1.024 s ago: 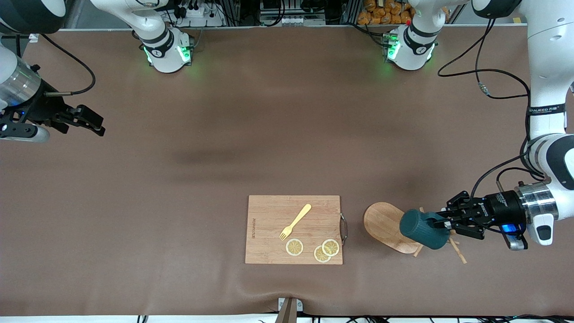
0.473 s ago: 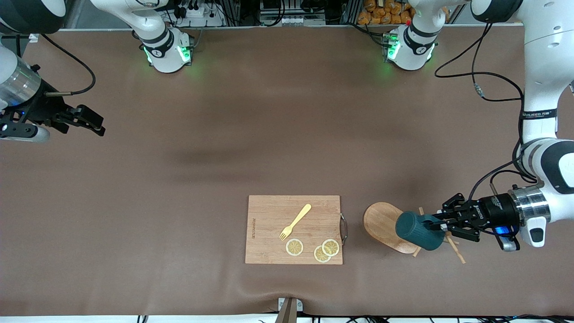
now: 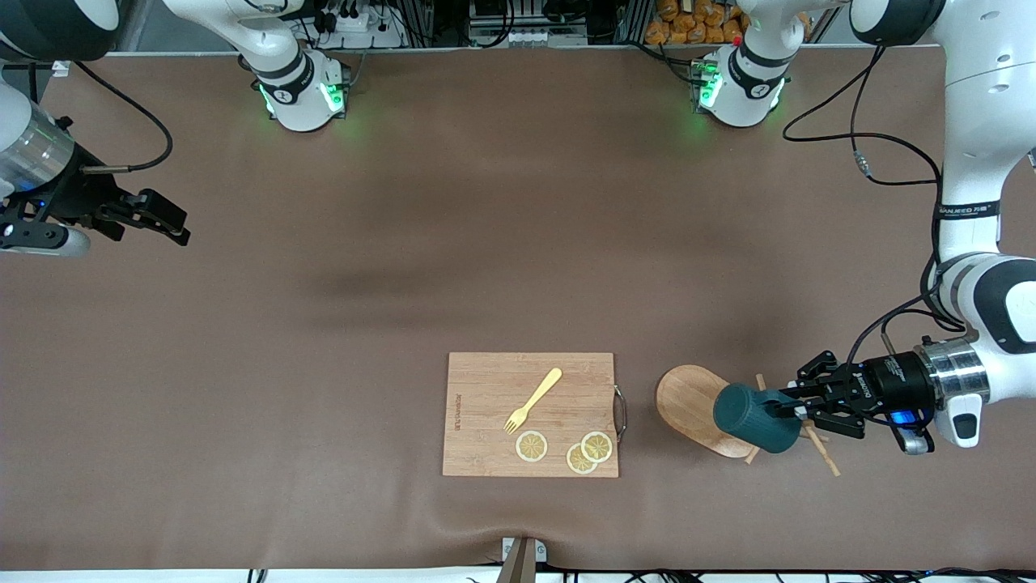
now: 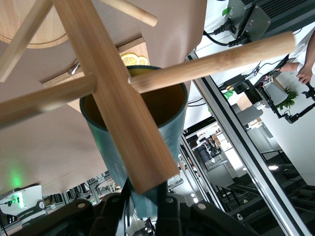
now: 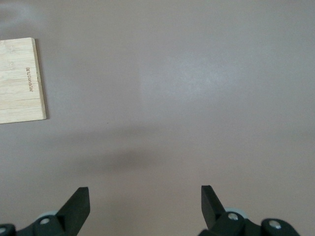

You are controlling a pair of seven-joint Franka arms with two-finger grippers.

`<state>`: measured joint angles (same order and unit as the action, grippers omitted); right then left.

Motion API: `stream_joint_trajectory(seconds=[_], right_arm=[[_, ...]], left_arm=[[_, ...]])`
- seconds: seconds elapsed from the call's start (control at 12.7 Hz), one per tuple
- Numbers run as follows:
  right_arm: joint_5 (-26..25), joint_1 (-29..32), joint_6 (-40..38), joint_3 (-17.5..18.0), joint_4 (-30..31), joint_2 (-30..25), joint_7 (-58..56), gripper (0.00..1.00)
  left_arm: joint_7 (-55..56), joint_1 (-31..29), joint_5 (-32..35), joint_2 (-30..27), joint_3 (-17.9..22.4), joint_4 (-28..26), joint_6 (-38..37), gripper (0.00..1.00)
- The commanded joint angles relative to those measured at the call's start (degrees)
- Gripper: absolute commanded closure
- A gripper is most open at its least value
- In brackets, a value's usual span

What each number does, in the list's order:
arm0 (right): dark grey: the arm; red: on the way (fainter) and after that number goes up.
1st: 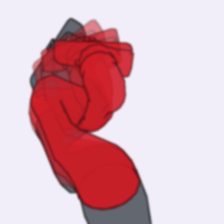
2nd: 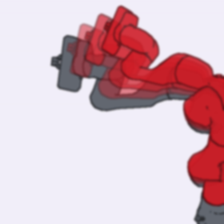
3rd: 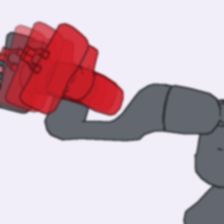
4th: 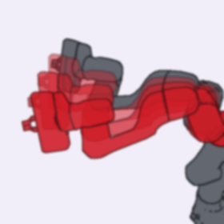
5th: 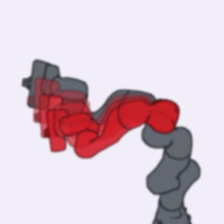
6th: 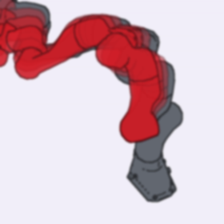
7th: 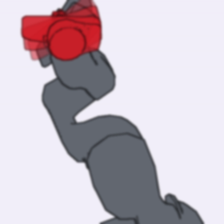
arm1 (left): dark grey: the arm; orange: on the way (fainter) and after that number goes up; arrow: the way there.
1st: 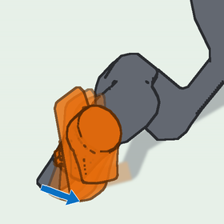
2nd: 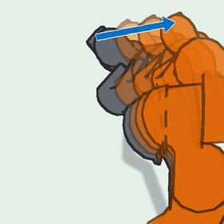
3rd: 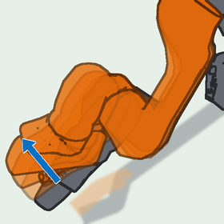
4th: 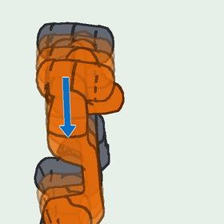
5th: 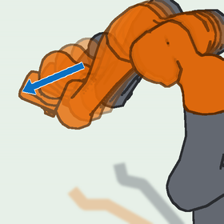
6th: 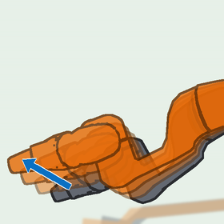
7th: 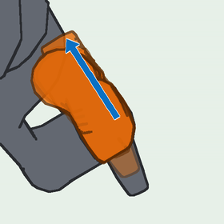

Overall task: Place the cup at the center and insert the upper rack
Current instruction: 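Lower the mug handle onto the wooden peg with the left gripper, then open the left gripper and pull it back from the mug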

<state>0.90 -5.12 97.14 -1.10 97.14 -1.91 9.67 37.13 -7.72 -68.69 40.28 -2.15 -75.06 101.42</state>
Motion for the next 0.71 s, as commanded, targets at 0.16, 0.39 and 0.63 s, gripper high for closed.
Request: stream_joint_trajectory(seconds=[0.16,0.39,0.63], right_arm=[[-0.7,-0.2,-0.5,0.0,0.1,-0.5,0.4,0.00],[-0.7,-0.2,-0.4,0.0,0.1,-0.5,0.4,0.00],[-0.7,-0.2,-0.4,0.0,0.1,-0.5,0.4,0.00]], left_arm=[[-0.7,-0.9,-0.7,-0.2,-0.5,0.5,-0.8,0.00],[1.4,-0.1,0.9,-3.4,-0.2,0.6,-2.5,0.00],[2.5,1.0,8.7,-7.1,-0.6,0.5,-2.6,0.00]])
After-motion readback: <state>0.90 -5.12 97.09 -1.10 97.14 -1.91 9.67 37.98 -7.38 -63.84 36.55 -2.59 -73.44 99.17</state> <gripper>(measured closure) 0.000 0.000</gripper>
